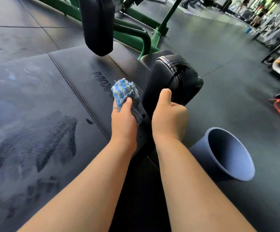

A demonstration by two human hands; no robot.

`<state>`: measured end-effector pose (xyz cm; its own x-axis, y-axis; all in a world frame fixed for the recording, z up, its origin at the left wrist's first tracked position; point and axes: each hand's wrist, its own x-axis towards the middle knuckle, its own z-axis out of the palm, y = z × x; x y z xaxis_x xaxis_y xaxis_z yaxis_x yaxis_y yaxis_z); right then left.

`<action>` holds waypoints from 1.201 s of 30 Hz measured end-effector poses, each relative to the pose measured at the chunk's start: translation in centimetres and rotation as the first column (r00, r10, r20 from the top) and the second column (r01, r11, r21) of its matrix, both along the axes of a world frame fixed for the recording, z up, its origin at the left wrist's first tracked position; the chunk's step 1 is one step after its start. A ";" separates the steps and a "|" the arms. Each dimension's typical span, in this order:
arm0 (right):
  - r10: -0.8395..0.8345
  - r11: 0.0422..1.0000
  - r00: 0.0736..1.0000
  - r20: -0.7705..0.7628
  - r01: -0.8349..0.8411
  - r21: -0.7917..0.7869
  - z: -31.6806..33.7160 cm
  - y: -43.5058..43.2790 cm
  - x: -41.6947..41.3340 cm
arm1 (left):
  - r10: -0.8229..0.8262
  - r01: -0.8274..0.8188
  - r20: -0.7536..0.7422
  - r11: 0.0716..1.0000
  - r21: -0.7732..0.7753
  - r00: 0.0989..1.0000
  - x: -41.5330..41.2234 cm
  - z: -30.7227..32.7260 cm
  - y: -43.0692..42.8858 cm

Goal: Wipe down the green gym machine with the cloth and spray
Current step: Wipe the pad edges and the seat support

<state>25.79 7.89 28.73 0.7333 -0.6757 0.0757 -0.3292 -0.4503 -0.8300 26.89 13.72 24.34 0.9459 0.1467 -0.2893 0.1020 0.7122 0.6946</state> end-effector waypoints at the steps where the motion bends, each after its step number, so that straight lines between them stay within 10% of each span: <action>1: 0.000 1.000 1.000 -0.003 0.000 0.001 -0.3 -0.1 0.1 | -0.011 0.011 -0.003 1.000 0.006 1.000 -0.1 -0.1 0.0; 9: 0.130 0.972 0.991 -0.041 -0.119 0.201 -1.2 -1.4 -0.5 | -0.124 0.117 0.052 0.986 0.123 0.991 -1.0 -0.3 -1.0; 16: 0.419 0.745 0.905 -0.073 -0.297 0.597 -1.3 -5.3 -2.5 | -0.242 0.230 -0.020 0.890 0.393 0.970 -4.4 -1.8 -3.0; 22: 0.226 0.661 0.972 -0.060 -0.108 0.742 -6.1 -12.8 -5.3 | -0.306 0.316 -0.104 0.806 0.500 0.946 -8.1 -4.0 -6.3; 29: 0.295 0.892 0.878 -0.376 -0.111 0.438 -18.2 -20.0 -9.4 | -0.364 0.524 -0.406 0.745 0.412 0.838 -8.9 -9.1 -11.5; 36: 0.358 0.925 0.678 -0.641 -0.165 0.342 -24.7 -21.4 -11.1 | -0.232 0.523 -0.579 0.751 0.404 0.782 -9.2 -13.5 -12.6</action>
